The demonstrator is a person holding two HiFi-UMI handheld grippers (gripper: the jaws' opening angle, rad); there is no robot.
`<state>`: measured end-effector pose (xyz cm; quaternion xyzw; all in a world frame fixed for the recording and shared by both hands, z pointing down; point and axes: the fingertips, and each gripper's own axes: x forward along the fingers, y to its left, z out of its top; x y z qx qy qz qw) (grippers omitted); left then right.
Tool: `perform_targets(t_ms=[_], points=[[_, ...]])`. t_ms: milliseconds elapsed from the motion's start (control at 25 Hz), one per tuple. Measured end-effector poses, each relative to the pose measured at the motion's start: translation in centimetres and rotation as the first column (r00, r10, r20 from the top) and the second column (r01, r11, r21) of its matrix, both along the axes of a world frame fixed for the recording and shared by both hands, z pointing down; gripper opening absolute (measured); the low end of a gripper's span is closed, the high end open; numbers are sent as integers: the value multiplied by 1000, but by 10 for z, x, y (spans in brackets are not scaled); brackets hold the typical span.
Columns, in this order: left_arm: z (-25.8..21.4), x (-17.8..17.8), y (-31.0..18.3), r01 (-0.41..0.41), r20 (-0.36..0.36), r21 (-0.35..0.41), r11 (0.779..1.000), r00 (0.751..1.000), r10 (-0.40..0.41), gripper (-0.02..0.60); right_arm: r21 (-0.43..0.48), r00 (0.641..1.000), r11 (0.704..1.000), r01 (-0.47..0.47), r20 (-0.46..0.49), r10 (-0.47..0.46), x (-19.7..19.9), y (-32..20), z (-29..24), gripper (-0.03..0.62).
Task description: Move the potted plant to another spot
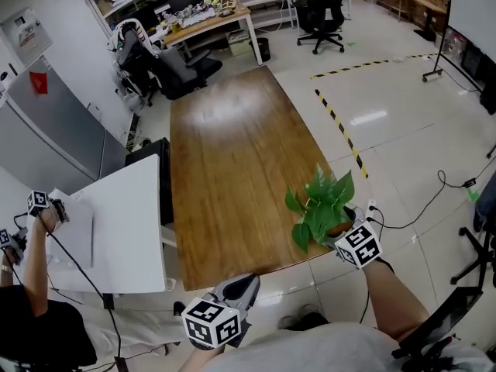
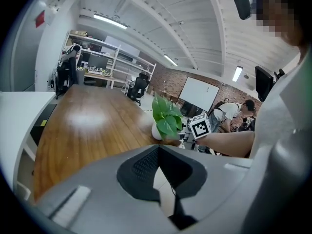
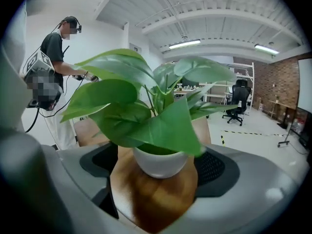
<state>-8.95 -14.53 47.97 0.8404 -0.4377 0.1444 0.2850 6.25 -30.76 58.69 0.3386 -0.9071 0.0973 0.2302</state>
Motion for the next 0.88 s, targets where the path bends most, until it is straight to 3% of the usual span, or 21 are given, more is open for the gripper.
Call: perform_targets(t_ms=[440, 520, 600, 880], points=[[4, -12, -2, 28, 19, -15, 999, 999, -28, -6, -1, 1000, 1000, 10, 18, -10, -11, -17, 14, 545], [4, -12, -2, 27, 22, -16, 1000, 999, -27, -6, 12, 1000, 1000, -1, 9, 1, -10, -19, 13, 537], [3, -13, -2, 27, 23, -15, 1000, 999, -26, -6, 31, 1000, 999, -16, -2, 16, -8, -21, 12, 459], [7, -17, -1, 29, 23, -14, 999, 999, -29, -6, 32, 999, 999, -35, 3, 35, -7, -21, 13, 460]])
